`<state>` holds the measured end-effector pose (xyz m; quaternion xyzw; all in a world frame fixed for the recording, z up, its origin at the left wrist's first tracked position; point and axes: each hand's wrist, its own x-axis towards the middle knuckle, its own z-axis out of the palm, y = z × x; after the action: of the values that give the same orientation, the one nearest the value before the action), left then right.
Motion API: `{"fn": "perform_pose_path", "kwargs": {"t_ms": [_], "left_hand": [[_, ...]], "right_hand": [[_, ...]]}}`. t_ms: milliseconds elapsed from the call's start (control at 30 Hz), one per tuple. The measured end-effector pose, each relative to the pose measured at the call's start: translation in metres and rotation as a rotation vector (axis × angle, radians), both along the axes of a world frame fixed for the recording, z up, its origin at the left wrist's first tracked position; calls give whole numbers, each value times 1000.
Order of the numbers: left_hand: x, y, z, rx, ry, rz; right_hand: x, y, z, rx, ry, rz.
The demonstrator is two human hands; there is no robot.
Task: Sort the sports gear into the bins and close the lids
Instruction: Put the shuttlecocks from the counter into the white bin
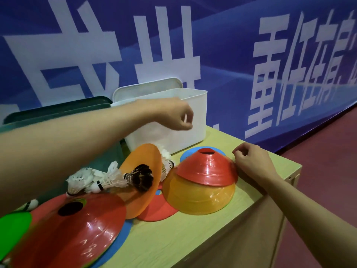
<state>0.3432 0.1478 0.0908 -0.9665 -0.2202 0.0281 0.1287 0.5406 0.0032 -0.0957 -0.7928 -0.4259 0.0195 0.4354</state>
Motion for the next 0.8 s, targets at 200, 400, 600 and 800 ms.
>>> {"fn": "perform_pose_path", "kwargs": {"t_ms": [200,400,600,800], "left_hand": [[10,-4,-46,-30,590,397],[20,-16,-55,77,685,397],[14,-15,-59,203,714,412],[11,-23,-60,180,816,461]], "right_hand": [[-1,-2,2,15,-4,-1],[-1,-1,1,17,-6,6],[1,0,0,22,0,4],[1,1,-2,27,-10,-3]]}}
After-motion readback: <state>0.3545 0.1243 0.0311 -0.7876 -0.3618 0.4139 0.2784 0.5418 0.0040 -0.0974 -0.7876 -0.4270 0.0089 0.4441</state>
